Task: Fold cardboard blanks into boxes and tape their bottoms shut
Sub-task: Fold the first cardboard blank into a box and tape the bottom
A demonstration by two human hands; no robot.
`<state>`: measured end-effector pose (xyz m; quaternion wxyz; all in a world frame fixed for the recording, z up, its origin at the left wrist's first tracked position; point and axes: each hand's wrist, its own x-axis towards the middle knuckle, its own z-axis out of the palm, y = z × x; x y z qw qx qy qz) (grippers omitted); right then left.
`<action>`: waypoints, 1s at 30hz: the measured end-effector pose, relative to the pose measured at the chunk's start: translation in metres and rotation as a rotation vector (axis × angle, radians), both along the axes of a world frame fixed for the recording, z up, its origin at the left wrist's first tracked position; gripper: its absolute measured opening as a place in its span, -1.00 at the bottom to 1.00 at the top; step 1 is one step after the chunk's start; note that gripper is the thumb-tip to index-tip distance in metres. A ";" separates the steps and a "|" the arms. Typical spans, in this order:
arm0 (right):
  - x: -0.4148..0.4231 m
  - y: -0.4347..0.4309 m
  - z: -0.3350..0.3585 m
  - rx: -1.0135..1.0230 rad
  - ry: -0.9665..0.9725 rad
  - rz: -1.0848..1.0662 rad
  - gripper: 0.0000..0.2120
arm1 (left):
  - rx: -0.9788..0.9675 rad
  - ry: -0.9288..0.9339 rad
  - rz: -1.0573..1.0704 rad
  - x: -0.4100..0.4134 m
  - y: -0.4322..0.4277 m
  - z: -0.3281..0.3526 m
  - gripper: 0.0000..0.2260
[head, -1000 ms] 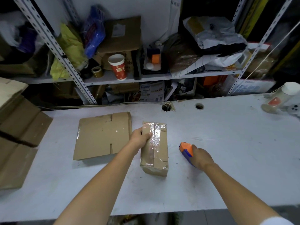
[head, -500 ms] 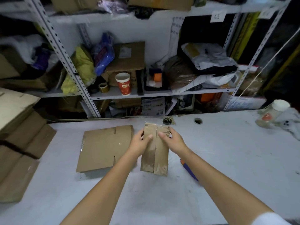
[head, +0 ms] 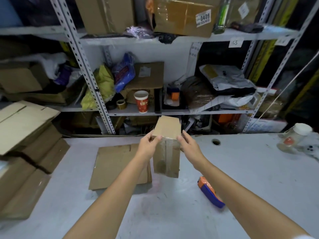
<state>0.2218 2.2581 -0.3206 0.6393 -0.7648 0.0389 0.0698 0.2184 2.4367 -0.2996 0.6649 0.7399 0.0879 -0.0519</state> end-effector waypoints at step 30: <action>0.003 -0.008 0.017 0.110 0.309 -0.123 -0.68 | -0.157 0.137 -0.069 0.001 -0.006 0.008 -0.68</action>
